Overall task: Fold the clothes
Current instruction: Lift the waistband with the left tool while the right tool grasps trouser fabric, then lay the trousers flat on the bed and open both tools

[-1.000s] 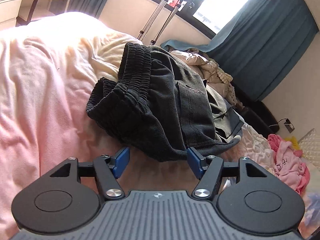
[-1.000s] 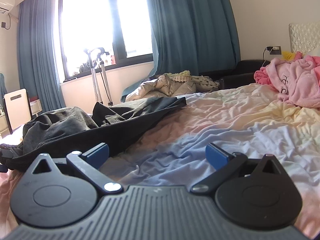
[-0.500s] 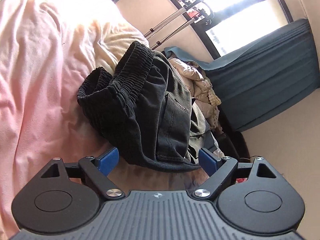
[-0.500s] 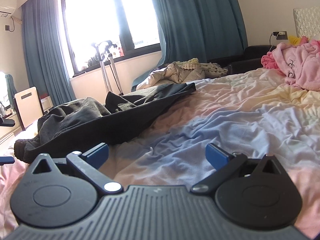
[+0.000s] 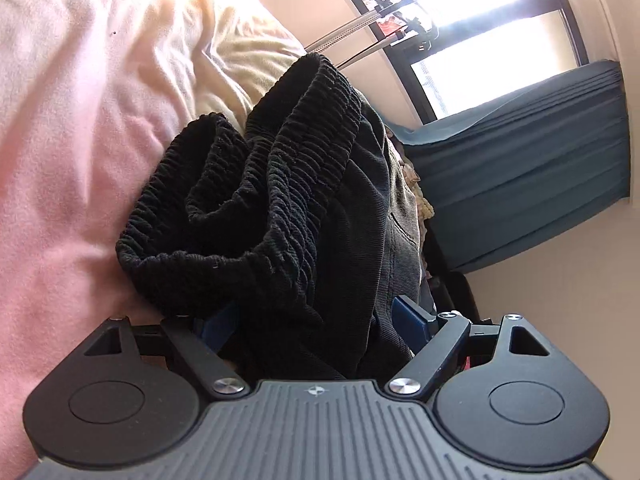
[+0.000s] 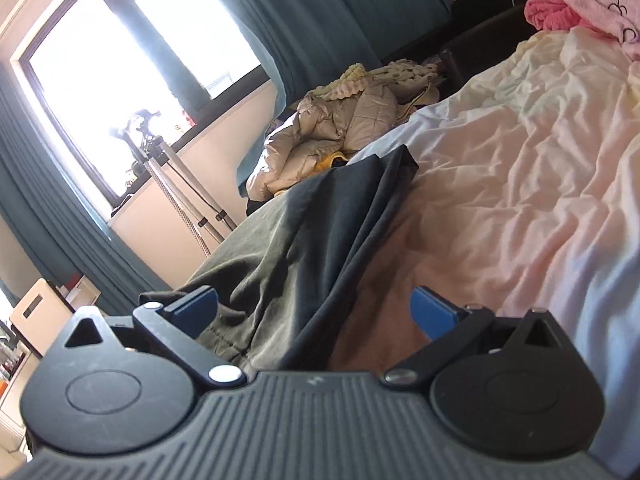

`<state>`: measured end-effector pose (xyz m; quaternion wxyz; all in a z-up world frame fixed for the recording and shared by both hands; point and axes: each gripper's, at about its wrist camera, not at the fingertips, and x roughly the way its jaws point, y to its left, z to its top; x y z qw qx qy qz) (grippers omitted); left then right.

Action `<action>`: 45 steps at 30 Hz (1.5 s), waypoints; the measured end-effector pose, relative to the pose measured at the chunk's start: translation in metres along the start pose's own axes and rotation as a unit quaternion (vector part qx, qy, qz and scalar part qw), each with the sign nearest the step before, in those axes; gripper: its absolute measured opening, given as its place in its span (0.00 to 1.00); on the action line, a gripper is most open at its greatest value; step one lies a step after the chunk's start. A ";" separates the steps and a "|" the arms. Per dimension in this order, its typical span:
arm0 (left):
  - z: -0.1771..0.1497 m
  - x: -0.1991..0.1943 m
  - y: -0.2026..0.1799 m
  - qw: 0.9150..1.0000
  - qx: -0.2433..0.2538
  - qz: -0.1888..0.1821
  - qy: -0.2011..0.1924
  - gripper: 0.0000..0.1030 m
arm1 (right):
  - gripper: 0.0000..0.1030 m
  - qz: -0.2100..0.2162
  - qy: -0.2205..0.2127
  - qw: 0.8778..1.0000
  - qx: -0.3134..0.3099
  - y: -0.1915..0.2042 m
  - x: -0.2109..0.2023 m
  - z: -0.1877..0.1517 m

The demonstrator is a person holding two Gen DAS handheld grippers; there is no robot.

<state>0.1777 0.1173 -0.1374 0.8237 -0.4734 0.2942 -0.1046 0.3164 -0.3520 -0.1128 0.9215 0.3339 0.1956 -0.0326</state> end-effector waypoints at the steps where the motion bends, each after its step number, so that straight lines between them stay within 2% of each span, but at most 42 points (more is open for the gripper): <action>1: 0.002 0.002 0.004 1.000 -0.009 -0.006 -0.001 0.82 | 1.00 -0.003 -0.004 1.000 0.017 -0.007 0.020 0.008; 4: 0.010 0.007 0.015 0.999 -0.033 -0.018 -0.011 0.77 | 0.98 -0.011 -0.007 0.999 0.034 -0.022 0.069 0.032; 6: 0.013 0.011 0.017 0.999 -0.040 -0.013 -0.024 0.69 | 0.89 -0.022 -0.001 0.999 0.040 -0.033 0.095 0.045; 7: 0.013 0.013 0.017 0.999 -0.036 -0.011 -0.028 0.68 | 0.77 -0.029 0.002 0.999 0.045 -0.037 0.105 0.049; 8: 0.012 0.015 0.016 0.999 -0.030 -0.005 -0.034 0.63 | 0.59 -0.037 0.005 0.998 0.052 -0.040 0.111 0.052; 9: 0.011 0.016 0.017 0.999 -0.032 0.006 -0.038 0.51 | 0.50 -0.046 0.007 0.997 0.057 -0.041 0.116 0.055; 10: 0.011 0.017 0.018 0.998 -0.035 0.014 -0.042 0.45 | 0.33 -0.053 0.007 0.997 0.060 -0.041 0.117 0.057; 11: 0.010 0.016 0.021 0.998 -0.038 0.016 -0.046 0.37 | 0.22 -0.060 0.004 0.996 0.060 -0.037 0.114 0.058; 12: 0.011 0.012 0.023 0.998 -0.040 0.013 -0.050 0.33 | 0.17 -0.064 -0.002 0.996 0.058 -0.032 0.108 0.061; 13: 0.011 0.007 0.022 0.998 -0.038 0.010 -0.055 0.32 | 0.08 -0.061 -0.007 0.997 0.055 -0.025 0.099 0.064; 17: 0.023 -0.035 0.000 0.995 -0.003 0.005 -0.101 0.20 | 0.04 -0.030 -0.029 0.999 0.028 0.006 0.046 0.080; 22: 0.040 -0.085 -0.029 0.985 0.082 -0.041 -0.147 0.19 | 0.01 0.042 -0.078 0.996 -0.005 0.030 -0.029 0.077; 24: 0.041 -0.096 -0.030 0.984 0.092 -0.045 -0.148 0.19 | 0.01 0.069 -0.091 0.993 0.003 0.030 -0.064 0.069; 27: 0.038 -0.104 -0.026 0.988 0.072 -0.030 -0.136 0.19 | 0.01 0.083 -0.074 0.993 0.033 0.015 -0.107 0.051; 30: 0.032 -0.104 -0.023 0.993 0.052 -0.002 -0.106 0.19 | 0.01 0.082 -0.047 0.993 0.071 -0.010 -0.160 0.022; 33: 0.026 -0.103 -0.019 0.996 0.037 0.021 -0.080 0.19 | 0.01 0.061 -0.007 0.995 0.079 -0.024 -0.204 -0.001; 37: 0.015 -0.105 -0.013 0.997 0.018 0.031 -0.068 0.20 | 0.03 0.050 0.006 0.998 0.022 -0.016 -0.254 -0.028; 40: 0.009 -0.108 -0.008 0.997 -0.004 0.034 -0.062 0.21 | 0.05 0.021 0.038 0.999 -0.033 -0.007 -0.265 -0.048; 43: 0.003 -0.111 -0.004 0.997 -0.027 0.038 -0.056 0.34 | 0.05 0.010 0.069 0.996 -0.049 -0.008 -0.262 -0.064; 45: 0.000 -0.111 0.000 0.998 -0.040 0.032 -0.048 0.54 | 0.06 0.018 0.080 0.996 -0.040 -0.012 -0.258 -0.068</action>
